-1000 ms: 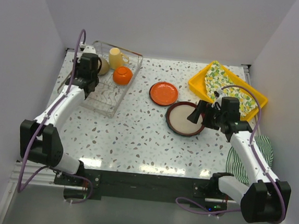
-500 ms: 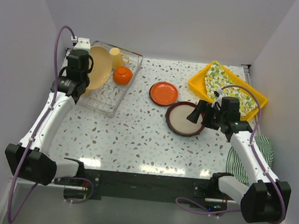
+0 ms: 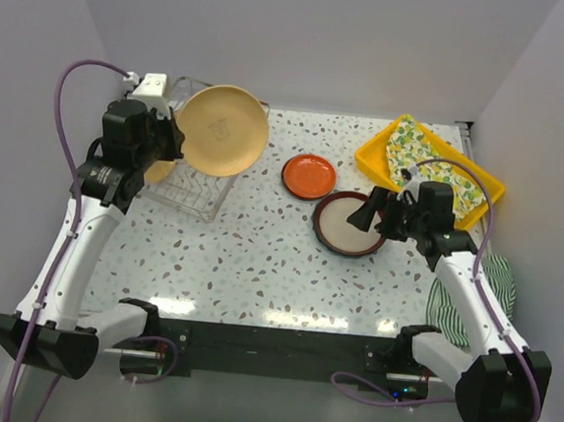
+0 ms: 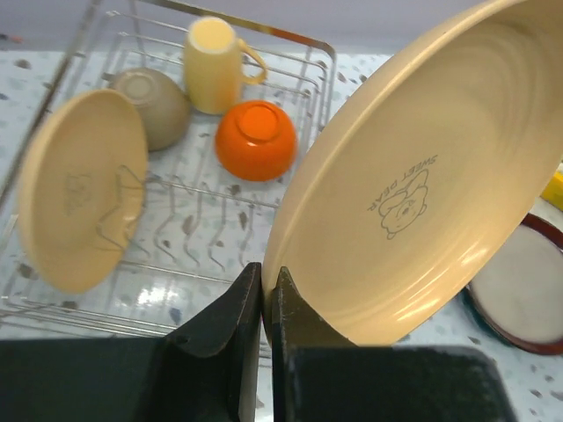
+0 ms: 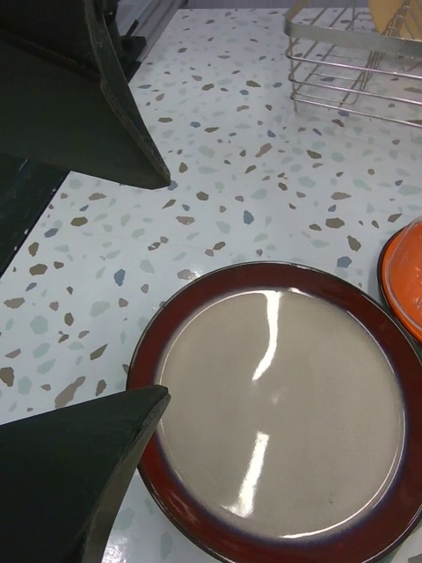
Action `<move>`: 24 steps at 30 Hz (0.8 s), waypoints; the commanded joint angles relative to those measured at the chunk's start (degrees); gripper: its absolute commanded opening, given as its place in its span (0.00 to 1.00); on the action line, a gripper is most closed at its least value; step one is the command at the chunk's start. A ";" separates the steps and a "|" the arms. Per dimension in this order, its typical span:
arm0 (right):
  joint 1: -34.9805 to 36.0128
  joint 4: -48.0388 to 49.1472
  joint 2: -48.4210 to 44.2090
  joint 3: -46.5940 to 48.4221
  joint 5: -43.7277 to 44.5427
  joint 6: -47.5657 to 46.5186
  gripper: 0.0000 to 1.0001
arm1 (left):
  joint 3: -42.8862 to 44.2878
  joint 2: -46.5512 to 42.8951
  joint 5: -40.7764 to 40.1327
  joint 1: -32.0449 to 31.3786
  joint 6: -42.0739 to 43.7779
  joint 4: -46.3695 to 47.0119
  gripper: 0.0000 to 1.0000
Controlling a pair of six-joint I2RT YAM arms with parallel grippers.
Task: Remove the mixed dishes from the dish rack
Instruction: Pick up the plate from the dish rack, then place the plate at the center of the board.
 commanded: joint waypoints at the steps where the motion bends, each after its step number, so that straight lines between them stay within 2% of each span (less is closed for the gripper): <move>1: 2.00 2.54 -2.48 2.62 -0.71 0.73 0.98 | -2.58 -0.57 15.25 -0.28 -6.79 0.88 0.00; 5: 4.37 3.33 -3.89 3.24 1.14 0.81 0.98 | -5.91 -0.57 20.88 -1.51 -8.90 0.87 0.00; 8: 5.69 3.77 -4.85 3.76 1.67 1.69 0.98 | -8.72 -0.66 22.04 -4.31 -11.54 2.10 0.00; 16: 10.18 4.39 -6.61 4.56 3.60 3.45 0.98 | -13.39 2.50 19.14 -15.82 -18.57 4.82 0.00; 24: 12.91 5.09 -8.20 4.21 4.57 4.51 0.98 | -13.22 5.58 16.85 -21.55 -22.09 6.50 0.00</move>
